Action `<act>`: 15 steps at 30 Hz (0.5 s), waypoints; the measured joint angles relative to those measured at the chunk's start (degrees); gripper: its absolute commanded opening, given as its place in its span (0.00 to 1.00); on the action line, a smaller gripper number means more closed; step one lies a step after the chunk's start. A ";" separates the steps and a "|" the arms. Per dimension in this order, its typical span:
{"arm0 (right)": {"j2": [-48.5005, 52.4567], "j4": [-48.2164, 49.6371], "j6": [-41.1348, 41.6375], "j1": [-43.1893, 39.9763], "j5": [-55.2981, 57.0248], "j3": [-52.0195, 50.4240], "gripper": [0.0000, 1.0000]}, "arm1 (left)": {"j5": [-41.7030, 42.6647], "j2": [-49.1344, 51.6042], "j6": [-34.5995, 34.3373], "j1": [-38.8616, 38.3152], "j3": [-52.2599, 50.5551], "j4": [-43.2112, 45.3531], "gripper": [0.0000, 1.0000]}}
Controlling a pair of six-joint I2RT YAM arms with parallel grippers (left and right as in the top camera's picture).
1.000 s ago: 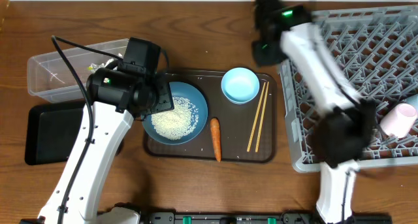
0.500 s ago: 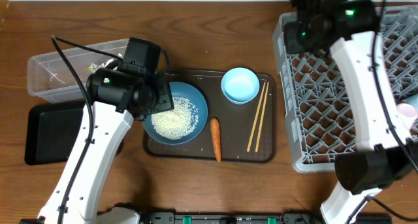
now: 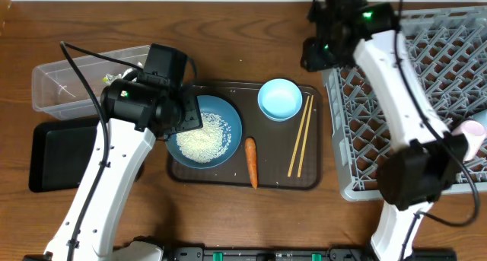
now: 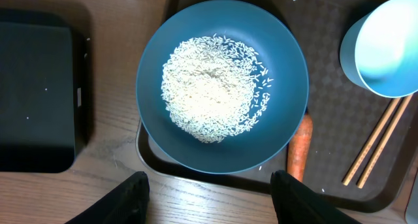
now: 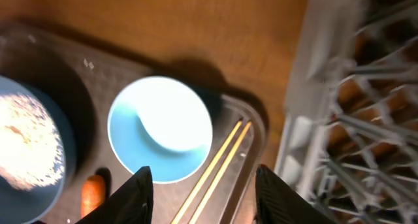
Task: Sort waste into correct bins and load items into the dishwasher rack
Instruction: 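Grasp the rim of the light-blue saucer with the right gripper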
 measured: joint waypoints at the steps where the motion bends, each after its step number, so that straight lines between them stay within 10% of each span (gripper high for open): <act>1: 1.18 0.02 0.00 0.50 0.00 -0.37 0.44 | 0.00 0.00 0.00 0.00 0.00 -0.02 0.61; 15: 15.78 0.07 0.98 4.50 0.94 -1.77 0.20 | 0.00 0.00 0.00 0.00 0.00 0.02 0.61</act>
